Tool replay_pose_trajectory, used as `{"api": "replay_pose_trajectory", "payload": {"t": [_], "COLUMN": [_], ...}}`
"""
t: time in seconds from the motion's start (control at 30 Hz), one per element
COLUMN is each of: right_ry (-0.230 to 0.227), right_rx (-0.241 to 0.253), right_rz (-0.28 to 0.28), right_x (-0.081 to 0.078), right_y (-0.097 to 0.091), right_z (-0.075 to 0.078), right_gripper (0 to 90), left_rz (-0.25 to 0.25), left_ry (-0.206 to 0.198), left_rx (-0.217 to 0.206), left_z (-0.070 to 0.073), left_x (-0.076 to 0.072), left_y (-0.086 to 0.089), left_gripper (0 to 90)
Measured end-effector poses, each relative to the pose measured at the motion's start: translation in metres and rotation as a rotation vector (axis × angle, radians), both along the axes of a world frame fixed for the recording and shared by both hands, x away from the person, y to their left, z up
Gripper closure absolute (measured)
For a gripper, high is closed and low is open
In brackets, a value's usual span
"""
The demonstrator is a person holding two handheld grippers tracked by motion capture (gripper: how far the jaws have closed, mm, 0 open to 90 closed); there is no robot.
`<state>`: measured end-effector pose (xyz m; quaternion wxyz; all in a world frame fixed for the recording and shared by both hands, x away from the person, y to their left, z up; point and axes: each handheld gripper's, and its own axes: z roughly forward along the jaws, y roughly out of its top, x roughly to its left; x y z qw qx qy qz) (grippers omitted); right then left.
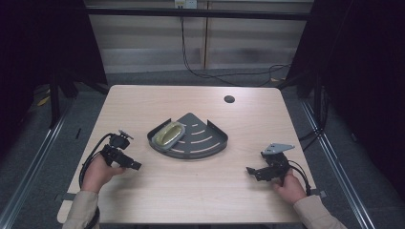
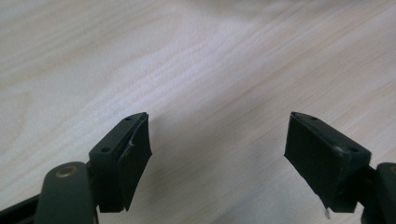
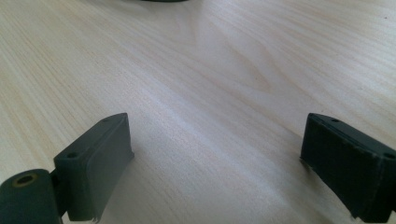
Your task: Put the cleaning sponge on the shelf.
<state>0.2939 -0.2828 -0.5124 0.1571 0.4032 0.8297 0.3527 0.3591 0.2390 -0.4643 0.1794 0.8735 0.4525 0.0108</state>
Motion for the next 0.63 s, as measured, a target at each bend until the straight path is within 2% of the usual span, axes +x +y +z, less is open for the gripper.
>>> {"api": "replay_pose_trajectory", "payload": {"t": [0.17, 0.3, 0.63], "right_ry": [0.0, 0.0, 0.0], "right_rx": [0.0, 0.0, 0.0], "right_rz": [0.0, -0.001, -0.003], "right_x": [0.0, 0.0, 0.0], "right_y": [0.0, 0.0, 0.0], "right_z": [0.0, 0.0, 0.0], "right_gripper": [8.1, 8.0, 8.1], "left_rz": [0.006, 0.001, -0.006], "left_ry": [-0.009, -0.015, -0.022], "left_rx": [-0.01, 0.002, 0.009], "left_z": [-0.004, -0.005, -0.009], "left_x": [-0.007, -0.01, -0.014], "left_y": [0.005, 0.008, 0.004], "left_gripper": [22.2, 22.2, 21.9]}}
